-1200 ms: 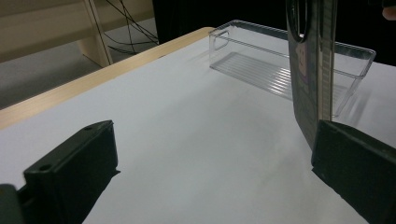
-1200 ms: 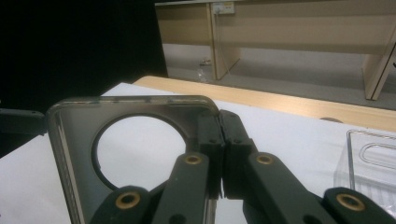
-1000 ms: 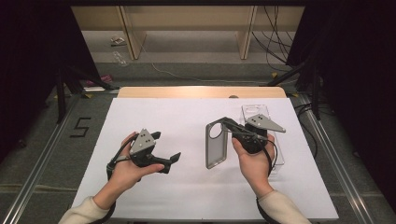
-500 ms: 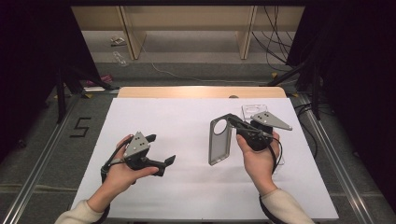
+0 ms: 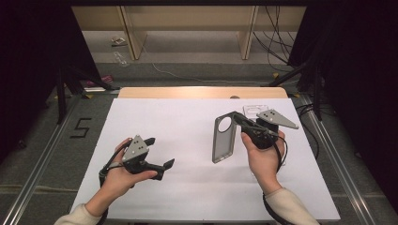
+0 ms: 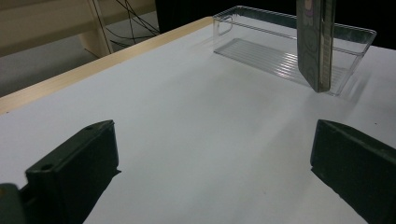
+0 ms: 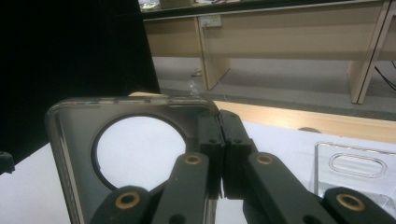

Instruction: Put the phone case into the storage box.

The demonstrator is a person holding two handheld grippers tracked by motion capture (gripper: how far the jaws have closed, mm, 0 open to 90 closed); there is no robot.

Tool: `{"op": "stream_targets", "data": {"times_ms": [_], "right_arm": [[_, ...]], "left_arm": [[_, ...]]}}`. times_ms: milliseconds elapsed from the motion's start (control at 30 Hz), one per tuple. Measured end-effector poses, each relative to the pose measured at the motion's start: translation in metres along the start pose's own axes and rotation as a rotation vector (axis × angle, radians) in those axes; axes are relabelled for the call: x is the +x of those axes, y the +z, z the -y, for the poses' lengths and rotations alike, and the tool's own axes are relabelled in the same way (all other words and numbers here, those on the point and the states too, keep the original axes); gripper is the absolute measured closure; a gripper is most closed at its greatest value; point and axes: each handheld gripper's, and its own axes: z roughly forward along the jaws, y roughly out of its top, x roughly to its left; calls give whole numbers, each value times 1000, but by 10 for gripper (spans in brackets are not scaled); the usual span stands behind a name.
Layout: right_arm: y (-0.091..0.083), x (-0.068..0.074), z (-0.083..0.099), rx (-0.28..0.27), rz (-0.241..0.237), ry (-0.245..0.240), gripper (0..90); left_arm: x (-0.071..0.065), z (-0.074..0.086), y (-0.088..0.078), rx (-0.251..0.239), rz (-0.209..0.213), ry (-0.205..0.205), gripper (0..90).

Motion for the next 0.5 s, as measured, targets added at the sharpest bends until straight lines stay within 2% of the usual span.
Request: {"op": "stream_targets", "data": {"times_ms": [500], "right_arm": [[-3, -8, -5, -10, 19, 10, 893]], "left_arm": [[2, 4, -2, 13, -10, 12, 5]]}}
